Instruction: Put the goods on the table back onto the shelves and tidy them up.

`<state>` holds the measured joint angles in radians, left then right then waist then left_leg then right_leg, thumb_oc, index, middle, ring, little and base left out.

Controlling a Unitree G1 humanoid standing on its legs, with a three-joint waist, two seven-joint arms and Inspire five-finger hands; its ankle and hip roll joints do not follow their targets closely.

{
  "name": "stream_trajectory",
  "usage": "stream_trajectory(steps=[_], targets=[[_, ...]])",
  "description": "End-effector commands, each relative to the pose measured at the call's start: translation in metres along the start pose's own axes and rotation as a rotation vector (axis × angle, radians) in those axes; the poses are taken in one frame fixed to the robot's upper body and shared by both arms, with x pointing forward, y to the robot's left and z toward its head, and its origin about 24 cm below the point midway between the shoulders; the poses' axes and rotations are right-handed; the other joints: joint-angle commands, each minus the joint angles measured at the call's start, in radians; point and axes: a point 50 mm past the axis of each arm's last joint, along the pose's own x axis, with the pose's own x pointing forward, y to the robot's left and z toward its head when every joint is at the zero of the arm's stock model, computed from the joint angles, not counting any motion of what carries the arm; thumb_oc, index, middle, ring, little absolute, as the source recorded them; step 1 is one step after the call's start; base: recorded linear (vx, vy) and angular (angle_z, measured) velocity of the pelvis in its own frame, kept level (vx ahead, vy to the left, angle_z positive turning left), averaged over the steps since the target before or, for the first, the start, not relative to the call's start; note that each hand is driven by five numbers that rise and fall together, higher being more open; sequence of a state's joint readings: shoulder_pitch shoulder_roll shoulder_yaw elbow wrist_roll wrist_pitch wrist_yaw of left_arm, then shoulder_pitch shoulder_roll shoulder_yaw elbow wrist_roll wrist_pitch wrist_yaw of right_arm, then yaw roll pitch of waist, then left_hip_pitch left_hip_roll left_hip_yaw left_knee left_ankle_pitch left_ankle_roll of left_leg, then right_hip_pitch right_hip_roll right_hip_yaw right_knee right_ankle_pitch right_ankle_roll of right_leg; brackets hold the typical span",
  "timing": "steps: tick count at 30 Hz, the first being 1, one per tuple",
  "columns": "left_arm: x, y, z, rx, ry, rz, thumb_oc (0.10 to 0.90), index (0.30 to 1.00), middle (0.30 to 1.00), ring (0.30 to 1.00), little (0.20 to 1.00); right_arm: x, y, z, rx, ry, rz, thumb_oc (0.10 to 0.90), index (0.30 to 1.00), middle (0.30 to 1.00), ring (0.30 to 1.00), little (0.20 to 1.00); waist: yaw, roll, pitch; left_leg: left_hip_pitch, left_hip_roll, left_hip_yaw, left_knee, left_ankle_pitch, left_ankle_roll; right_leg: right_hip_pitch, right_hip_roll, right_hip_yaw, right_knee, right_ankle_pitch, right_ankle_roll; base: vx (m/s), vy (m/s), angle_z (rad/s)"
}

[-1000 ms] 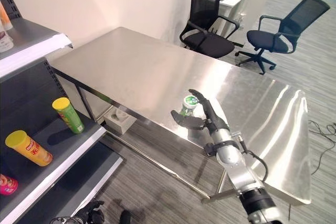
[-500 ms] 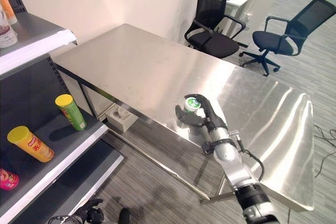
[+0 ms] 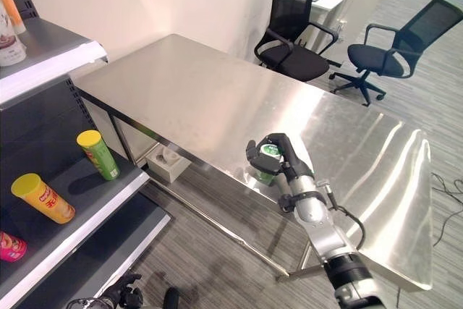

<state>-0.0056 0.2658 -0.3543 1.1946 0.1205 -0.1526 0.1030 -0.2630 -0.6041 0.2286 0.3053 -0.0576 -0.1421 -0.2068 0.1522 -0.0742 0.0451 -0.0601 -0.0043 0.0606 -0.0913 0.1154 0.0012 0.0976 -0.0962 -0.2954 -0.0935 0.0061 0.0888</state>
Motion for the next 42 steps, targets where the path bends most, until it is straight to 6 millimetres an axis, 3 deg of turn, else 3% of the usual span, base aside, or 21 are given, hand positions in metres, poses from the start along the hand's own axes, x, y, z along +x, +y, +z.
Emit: stream_trajectory(steps=[1, 8, 18, 26, 27, 28, 29, 42], targets=[[0.001, -0.017, 0.01, 0.128, -0.06, -0.045, 0.8, 0.9, 0.9, 0.9, 0.9, 0.018, -0.039, 0.036, -0.045, -0.184, -0.209, 0.4, 0.3, 0.3, 0.3, 0.3, 0.033, 0.003, -0.024, 0.039, 0.05, -0.031, 0.004, -0.118, -0.037, 0.048, -0.074, 0.002, 0.016, -0.02, 0.082, 0.0, 0.0, 0.0], [0.0, -0.016, 0.013, 0.168, -0.091, -0.032, 0.8, 0.9, 0.9, 0.9, 0.9, 0.015, -0.051, 0.037, -0.094, -0.193, -0.322, 0.4, 0.3, 0.3, 0.3, 0.3, 0.037, 0.011, -0.022, 0.037, 0.045, -0.038, 0.004, -0.12, -0.035, 0.049, -0.075, -0.004, 0.015, -0.022, 0.083, 0.0, 0.0, 0.0], [0.001, -0.012, 0.017, 0.212, -0.115, 0.011, 0.8, 0.9, 0.9, 0.9, 0.9, 0.001, -0.1, 0.079, -0.243, -0.388, -0.612, 0.4, 0.3, 0.3, 0.3, 0.3, 0.034, 0.015, -0.018, 0.023, 0.036, -0.043, 0.004, -0.122, -0.031, 0.039, -0.078, -0.004, 0.011, -0.019, 0.087, 0.0, 0.0, 0.0], [0.0, -0.012, 0.017, 0.235, -0.129, 0.002, 0.8, 0.9, 0.9, 0.9, 0.9, -0.002, -0.103, 0.076, -0.259, -0.368, -0.607, 0.4, 0.3, 0.3, 0.3, 0.3, 0.034, 0.008, -0.015, 0.017, 0.032, -0.045, 0.004, -0.123, -0.029, 0.032, -0.076, -0.005, 0.012, -0.017, 0.087, 0.0, 0.002, 0.0], [0.0, -0.013, 0.017, 0.235, -0.129, 0.001, 0.8, 0.9, 0.9, 0.9, 0.9, -0.002, -0.102, 0.075, -0.25, -0.366, -0.6, 0.536, 0.505, 0.505, 0.505, 0.505, 0.034, 0.007, -0.014, 0.016, 0.032, -0.046, 0.004, -0.123, -0.029, 0.031, -0.077, -0.005, 0.012, -0.016, 0.087, 0.0, 0.0, 0.0], [0.0, -0.012, 0.017, 0.235, -0.129, 0.0, 0.8, 0.9, 0.9, 0.9, 0.9, -0.002, -0.102, 0.075, -0.249, -0.365, -0.6, 0.626, 0.639, 0.639, 0.639, 0.639, 0.034, 0.007, -0.015, 0.016, 0.032, -0.046, 0.004, -0.123, -0.029, 0.03, -0.077, -0.005, 0.012, -0.016, 0.087, 0.0, 0.0, 0.0], [0.0, -0.012, 0.017, 0.237, -0.128, -0.001, 0.8, 0.9, 0.9, 0.9, 0.9, -0.003, -0.101, 0.074, -0.237, -0.362, -0.594, 0.8, 0.9, 0.9, 0.9, 0.9, 0.034, 0.007, -0.014, 0.015, 0.032, -0.047, 0.004, -0.123, -0.03, 0.029, -0.077, -0.006, 0.012, -0.016, 0.087, 0.0, 0.0, 0.0], [-0.001, -0.015, 0.011, 0.197, -0.094, -0.008, 0.8, 0.9, 0.9, 0.9, 0.9, -0.023, -0.089, 0.092, -0.05, -0.483, -0.498, 0.8, 0.9, 0.9, 0.9, 0.9, -0.002, 0.012, -0.016, 0.024, 0.036, -0.034, 0.004, -0.126, -0.032, 0.029, -0.077, 0.009, 0.015, -0.015, 0.083, 0.0, -0.001, 0.0]])
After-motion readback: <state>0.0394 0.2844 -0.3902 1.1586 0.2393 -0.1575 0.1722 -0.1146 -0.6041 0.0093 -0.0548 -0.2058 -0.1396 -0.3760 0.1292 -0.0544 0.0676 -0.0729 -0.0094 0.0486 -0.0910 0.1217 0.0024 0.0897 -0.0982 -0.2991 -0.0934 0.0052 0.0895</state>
